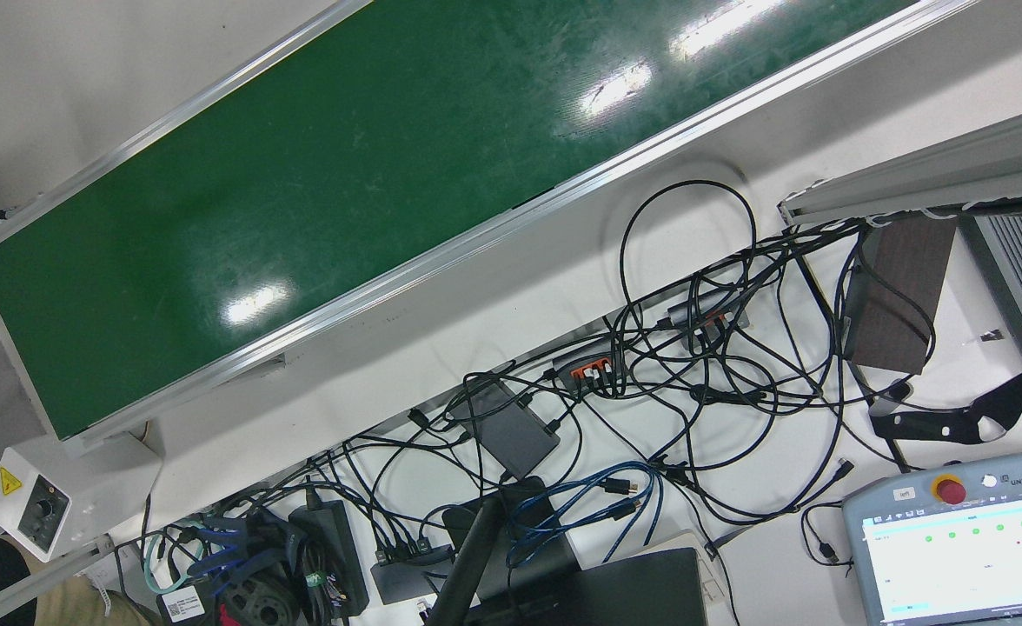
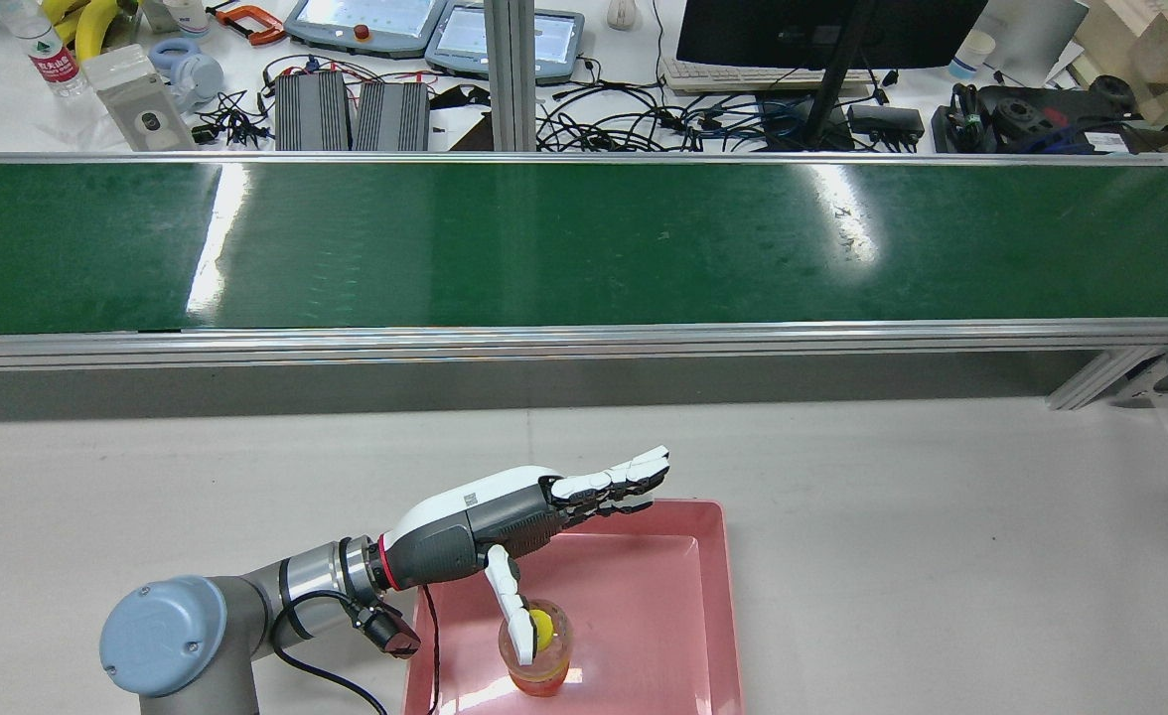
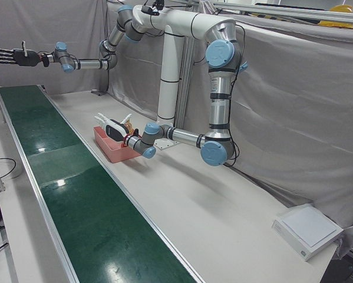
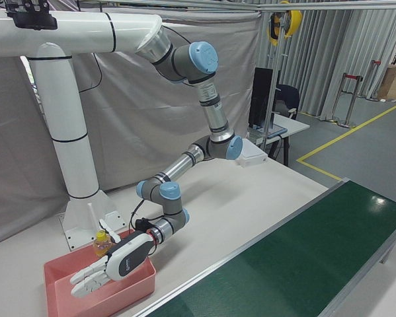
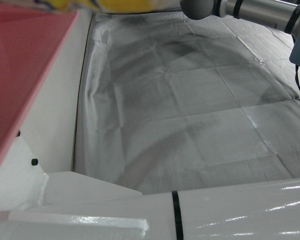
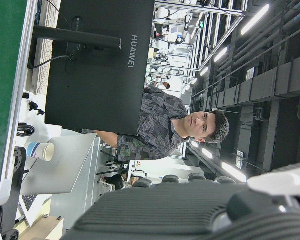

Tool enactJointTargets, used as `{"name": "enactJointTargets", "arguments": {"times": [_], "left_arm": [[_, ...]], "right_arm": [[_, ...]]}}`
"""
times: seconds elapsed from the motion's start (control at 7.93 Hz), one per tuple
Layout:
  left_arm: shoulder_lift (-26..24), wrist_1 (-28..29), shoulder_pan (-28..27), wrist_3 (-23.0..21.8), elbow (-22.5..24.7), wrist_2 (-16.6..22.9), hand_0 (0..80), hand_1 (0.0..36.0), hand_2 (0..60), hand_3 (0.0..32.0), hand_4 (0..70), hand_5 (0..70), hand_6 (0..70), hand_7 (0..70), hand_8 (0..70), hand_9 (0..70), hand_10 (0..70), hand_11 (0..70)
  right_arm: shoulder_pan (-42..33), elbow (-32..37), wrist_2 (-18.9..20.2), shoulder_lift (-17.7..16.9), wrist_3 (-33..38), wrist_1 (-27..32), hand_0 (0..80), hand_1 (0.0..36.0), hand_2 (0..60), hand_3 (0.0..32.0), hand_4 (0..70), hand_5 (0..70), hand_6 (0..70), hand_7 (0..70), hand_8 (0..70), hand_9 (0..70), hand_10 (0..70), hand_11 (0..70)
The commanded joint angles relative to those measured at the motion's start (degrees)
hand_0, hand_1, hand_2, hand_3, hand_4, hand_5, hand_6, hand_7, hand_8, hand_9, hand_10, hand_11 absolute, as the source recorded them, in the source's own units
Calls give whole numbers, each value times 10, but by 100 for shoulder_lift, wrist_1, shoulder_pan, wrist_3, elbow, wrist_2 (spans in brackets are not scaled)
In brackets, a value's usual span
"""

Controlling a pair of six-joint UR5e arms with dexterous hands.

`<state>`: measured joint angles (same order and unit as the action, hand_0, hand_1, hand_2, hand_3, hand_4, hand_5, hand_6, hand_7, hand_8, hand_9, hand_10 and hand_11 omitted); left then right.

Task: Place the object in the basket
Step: 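Carry the bottle to the pink tray and set it down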

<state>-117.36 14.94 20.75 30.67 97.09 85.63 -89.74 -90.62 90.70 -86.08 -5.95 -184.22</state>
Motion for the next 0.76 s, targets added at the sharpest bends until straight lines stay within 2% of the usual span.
{"name": "enactJointTargets", "arguments": {"times": [0.0,0.25,0.38,0.5,0.63], "left_arm": [[-15,-595,16,-26,624,15,495,97,0,0,138,31,0,25,37,74,62,103],[-6,-1044,287,-306,985,6,497,104,0,0,155,41,0,17,37,75,66,109],[2,-1342,707,-333,1222,32,500,110,0,0,160,48,0,18,38,76,68,111],[20,-1484,1050,-403,1338,33,498,113,0,0,161,56,0,21,40,78,68,112],[11,-1512,1106,-552,1339,33,497,114,0,0,165,62,0,21,40,79,66,109]], "right_arm": [[0,0,0,3,-3,0,0,0,0,0,0,0,0,0,0,0,0,0],[0,0,0,3,-3,0,0,0,0,0,0,0,0,0,0,0,0,0],[0,0,0,-6,-3,0,0,0,0,0,0,0,0,0,0,0,0,0],[0,0,0,3,6,0,0,0,0,0,0,0,0,0,0,0,0,0],[0,0,0,3,6,0,0,0,0,0,0,0,0,0,0,0,0,0]]}}
